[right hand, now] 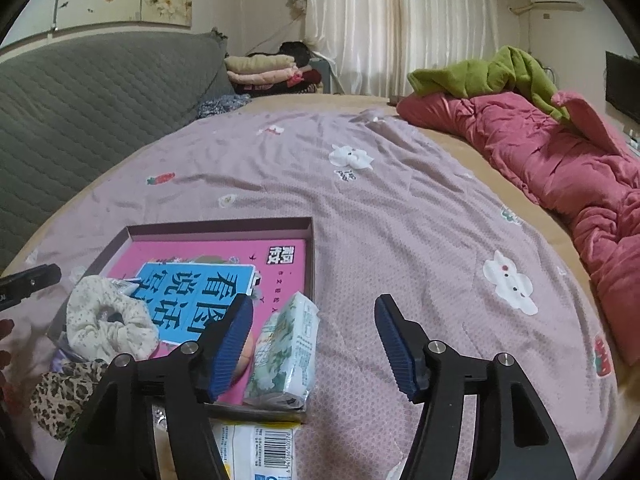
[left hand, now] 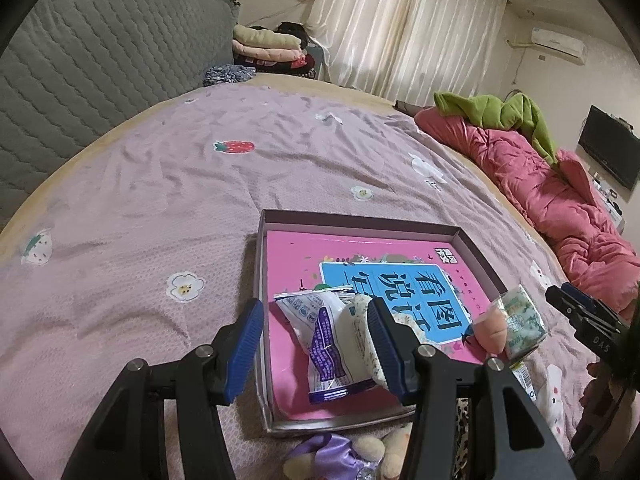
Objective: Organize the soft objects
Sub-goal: 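Withdraw both open grippers from the tray back toward the pile, then grasp the leopard-print scrunchie with the left gripper while the right gripper grasps the yellow-and-white packet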
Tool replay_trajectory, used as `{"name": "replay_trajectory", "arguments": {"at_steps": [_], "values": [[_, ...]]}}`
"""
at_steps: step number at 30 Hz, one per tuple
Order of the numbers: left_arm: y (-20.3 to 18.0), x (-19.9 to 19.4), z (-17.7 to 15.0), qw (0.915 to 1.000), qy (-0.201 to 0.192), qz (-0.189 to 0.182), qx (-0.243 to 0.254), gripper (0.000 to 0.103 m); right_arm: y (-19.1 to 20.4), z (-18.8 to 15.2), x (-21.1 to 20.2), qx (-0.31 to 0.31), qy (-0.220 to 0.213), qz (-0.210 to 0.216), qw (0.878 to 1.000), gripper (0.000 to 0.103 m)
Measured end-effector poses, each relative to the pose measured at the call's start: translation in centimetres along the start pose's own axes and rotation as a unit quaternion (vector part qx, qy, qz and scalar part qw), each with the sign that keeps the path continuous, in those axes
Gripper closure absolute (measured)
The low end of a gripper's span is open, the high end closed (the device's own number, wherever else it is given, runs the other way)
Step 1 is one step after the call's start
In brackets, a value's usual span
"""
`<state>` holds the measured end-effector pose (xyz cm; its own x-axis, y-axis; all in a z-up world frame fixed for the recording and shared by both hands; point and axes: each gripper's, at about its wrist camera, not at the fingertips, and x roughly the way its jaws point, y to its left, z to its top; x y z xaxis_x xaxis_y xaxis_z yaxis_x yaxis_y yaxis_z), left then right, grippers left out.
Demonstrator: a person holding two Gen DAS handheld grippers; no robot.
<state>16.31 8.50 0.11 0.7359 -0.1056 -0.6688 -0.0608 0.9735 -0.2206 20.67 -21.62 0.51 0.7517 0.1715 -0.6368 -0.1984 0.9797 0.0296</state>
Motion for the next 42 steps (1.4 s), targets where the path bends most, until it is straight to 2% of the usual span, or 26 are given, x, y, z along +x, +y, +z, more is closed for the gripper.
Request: {"name": "replay_trajectory", "arguments": {"at_steps": [13,33,37,42], "values": [[-0.2,-1.8,-0.9,1.0000,0.002,-0.002,0.002,0.049,0.6,-0.1,-2.1,-0.017,-0.021,0.019,0.999,0.037],[-0.5,-3.3,-1.9,1.0000,0.002,-0.008,0.002,0.049,1.5,-1.6,-3.5,-0.039,-0.005,0.029,0.999,0.036],[-0.9,-3.6,-2.6,0.9995,0.010,-0.029,-0.003,0.049,1.6,-1.8,-3.9,-0.042,-0.006,0.030,0.999,0.036],[-2.6,-4.2,-3.4,0.9980,0.009,-0.060,0.017,0.049,1.9,-2.1,-4.2,-0.046,-0.005,0.035,0.998,0.036]]}}
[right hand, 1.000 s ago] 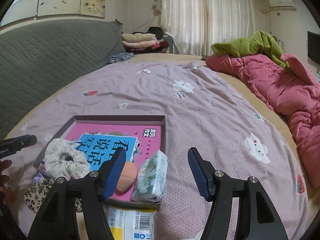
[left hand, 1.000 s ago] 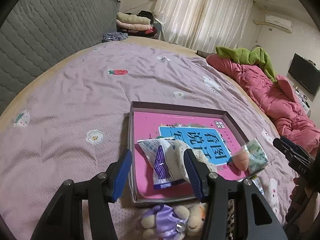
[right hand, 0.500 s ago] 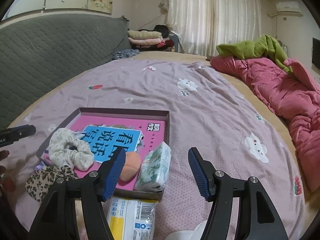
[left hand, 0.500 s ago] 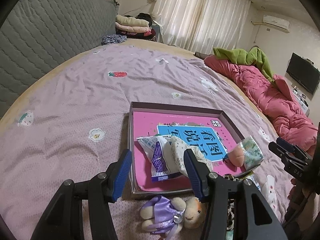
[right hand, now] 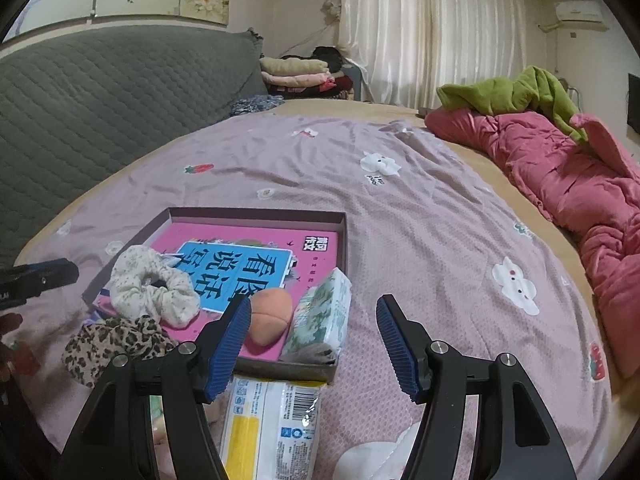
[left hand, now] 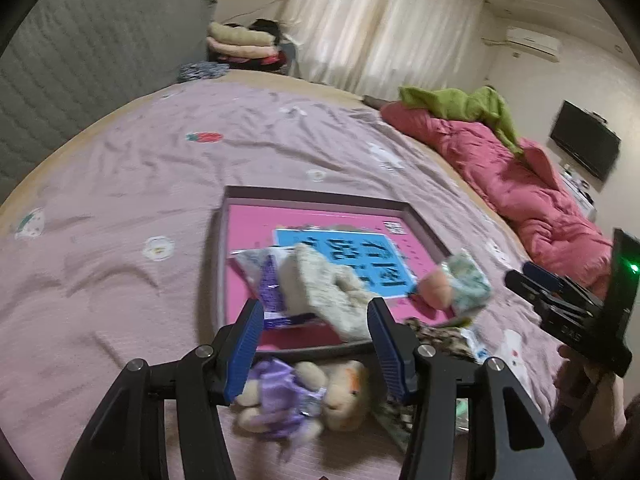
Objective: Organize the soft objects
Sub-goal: 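Grasp the leopard-print scrunchie with the left gripper while the right gripper grasps the yellow-and-white packet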
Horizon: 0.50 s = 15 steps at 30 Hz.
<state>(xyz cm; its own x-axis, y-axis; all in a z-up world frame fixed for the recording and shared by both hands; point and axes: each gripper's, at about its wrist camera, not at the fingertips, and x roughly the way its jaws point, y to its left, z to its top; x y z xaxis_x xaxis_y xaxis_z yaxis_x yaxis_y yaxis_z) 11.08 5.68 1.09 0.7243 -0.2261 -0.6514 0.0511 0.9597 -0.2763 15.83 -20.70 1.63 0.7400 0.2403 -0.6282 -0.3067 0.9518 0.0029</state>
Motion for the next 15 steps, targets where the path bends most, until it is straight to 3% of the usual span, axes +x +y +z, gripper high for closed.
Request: {"name": "replay_trajectory", "arguments": {"at_steps": [9,15], "values": [[-2.7,0.4,-1.4,0.9987,0.022,-0.044,0.016,0.049,0.1,-0.9,-0.5,0.003,0.017,0.007,1.000,0.036],[-4.1,1.1,-2.1,0.9973,0.033,-0.059,0.028,0.049,0.7,-2.7,0.6,-0.002,0.069,0.019,0.997,0.036]]}}
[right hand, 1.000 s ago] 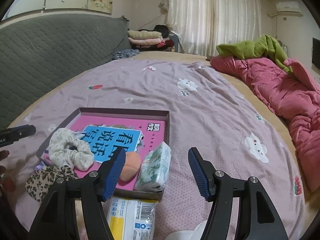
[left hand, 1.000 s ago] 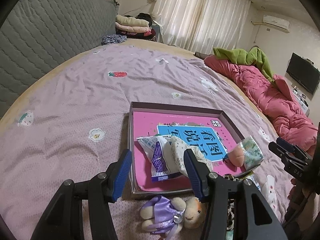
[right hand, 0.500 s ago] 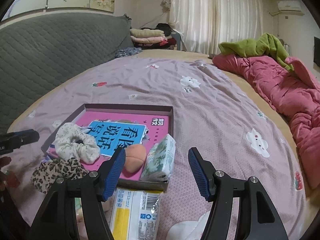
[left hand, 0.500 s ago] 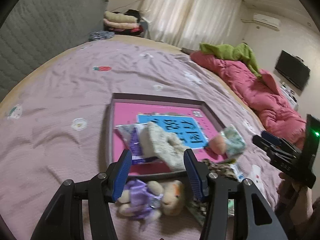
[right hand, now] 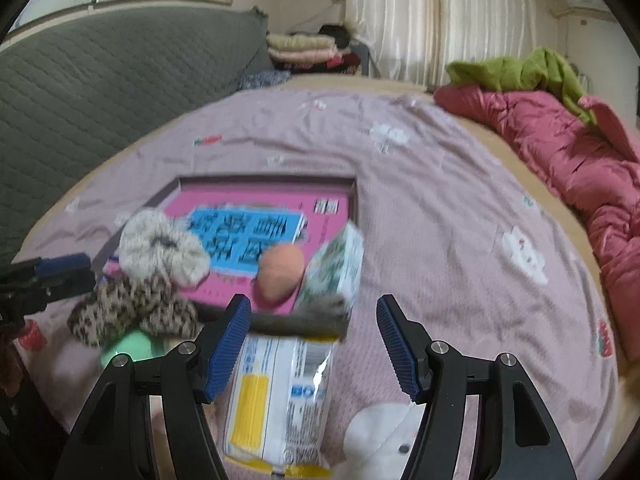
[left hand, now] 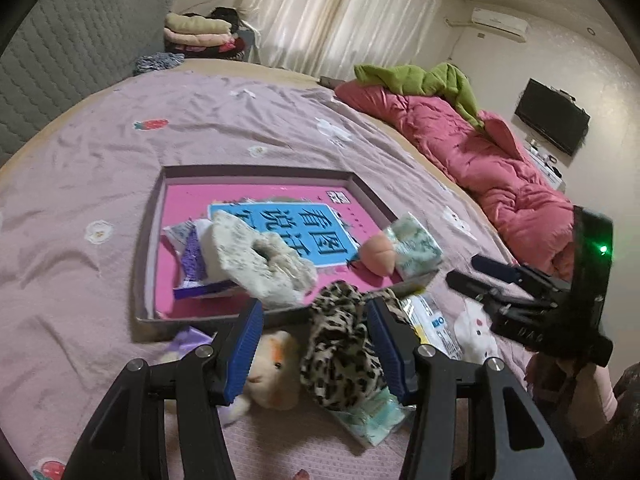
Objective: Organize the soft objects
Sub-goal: 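Grasp the leopard-print scrunchie with the left gripper while the right gripper grasps the yellow-and-white packet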
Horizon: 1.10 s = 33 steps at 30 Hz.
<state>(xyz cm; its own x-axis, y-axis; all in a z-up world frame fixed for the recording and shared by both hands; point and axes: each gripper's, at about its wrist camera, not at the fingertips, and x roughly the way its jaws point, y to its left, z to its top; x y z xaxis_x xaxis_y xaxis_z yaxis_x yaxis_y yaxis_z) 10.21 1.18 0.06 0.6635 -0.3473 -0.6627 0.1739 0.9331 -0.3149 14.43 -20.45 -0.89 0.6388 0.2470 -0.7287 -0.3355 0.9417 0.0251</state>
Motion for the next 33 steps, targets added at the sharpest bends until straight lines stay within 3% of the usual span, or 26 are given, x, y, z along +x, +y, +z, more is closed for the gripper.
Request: {"name": "replay_trajectory", "arguments": {"at_steps": [9,16,33], "values": [[-0.5,1.4,-0.6,0.9993,0.030,-0.024,0.000,0.049,0.3,-2.5,2.9,0.018,0.079,0.024,0.996,0.036],[-0.4,2.2,-1.0,0.9985,0.046,-0.029,0.001,0.049,-0.2,-3.1,4.0,0.054,0.102,0.055,0.992,0.036],[-1.1,3.4,-1.3,0.9971,0.063,-0.040,0.015,0.049,2.7,-3.5,6.2,-0.023,0.122,0.008,0.992,0.025]]}}
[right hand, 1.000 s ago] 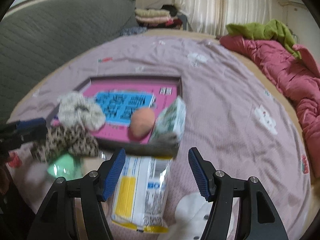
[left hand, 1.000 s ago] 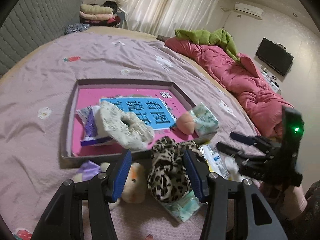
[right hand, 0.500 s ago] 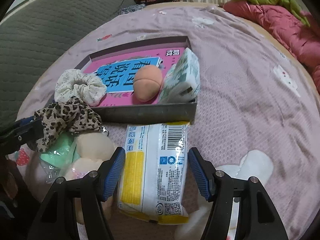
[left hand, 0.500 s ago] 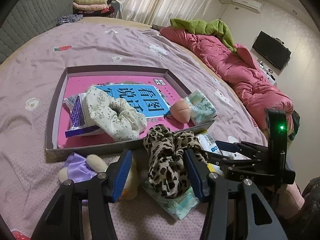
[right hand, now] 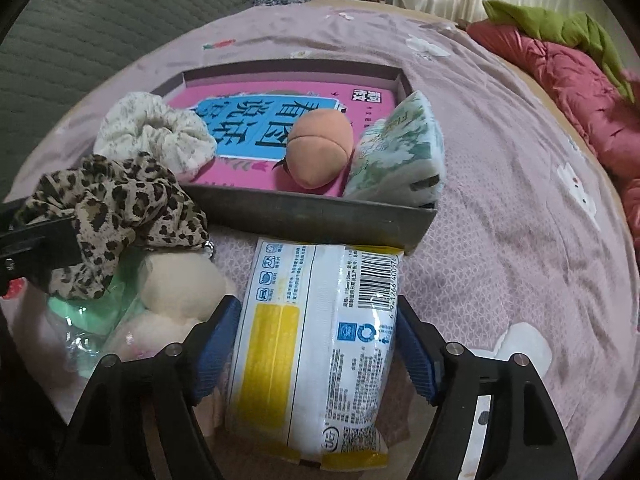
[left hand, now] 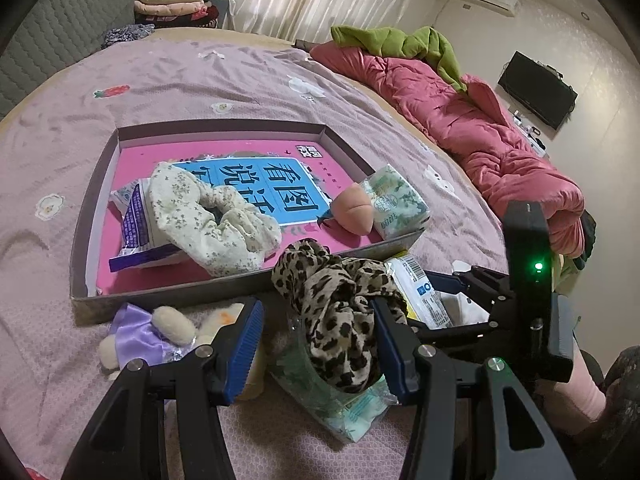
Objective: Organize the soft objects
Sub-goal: 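Grasp the leopard-print scrunchie with the left gripper while the right gripper grasps the yellow-and-white packet, then carry the leopard scrunchie over the tray with the left gripper while the right gripper carries the packet there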
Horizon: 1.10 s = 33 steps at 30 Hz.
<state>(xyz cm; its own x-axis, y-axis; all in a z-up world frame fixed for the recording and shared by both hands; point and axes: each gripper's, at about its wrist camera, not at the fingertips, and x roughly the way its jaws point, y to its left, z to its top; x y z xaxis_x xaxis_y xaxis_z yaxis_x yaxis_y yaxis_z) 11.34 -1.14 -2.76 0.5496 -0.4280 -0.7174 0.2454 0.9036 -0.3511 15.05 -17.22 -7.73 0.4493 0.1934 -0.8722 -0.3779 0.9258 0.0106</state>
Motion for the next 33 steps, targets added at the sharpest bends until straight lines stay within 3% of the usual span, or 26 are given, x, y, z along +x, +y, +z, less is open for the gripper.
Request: {"name": "replay_trajectory", "arguments": {"at_steps": [10,18,20,25,28,33], "values": [[-0.6,-0.1,0.3,0.9997,-0.018,0.003,0.019,0.050,-0.6,0.3,0.1,0.013,0.001,0.007,1.000,0.028],[-1.0,0.9,0.3,0.9996,-0.002,-0.016,0.023,0.058,-0.9,0.6,0.2,0.020,0.002,0.016,1.000,0.029],[-0.9,1.0,0.3,0.9996,-0.005,-0.018,0.019,0.062,-1.0,0.6,0.3,0.021,0.002,0.018,1.000,0.029],[-0.8,1.4,0.6,0.9996,-0.008,-0.021,0.018,0.084,-1.0,0.8,0.4,0.023,0.003,0.019,1.000,0.029],[-0.8,1.2,0.7,0.9996,-0.016,-0.019,0.016,0.091,-1.1,1.0,0.3,0.025,0.005,0.020,0.999,0.032],[-0.7,0.3,1.1,0.9991,-0.033,-0.024,0.015,0.093,-2.2,1.1,-0.2,0.049,0.001,0.037,0.998,0.039]]}}
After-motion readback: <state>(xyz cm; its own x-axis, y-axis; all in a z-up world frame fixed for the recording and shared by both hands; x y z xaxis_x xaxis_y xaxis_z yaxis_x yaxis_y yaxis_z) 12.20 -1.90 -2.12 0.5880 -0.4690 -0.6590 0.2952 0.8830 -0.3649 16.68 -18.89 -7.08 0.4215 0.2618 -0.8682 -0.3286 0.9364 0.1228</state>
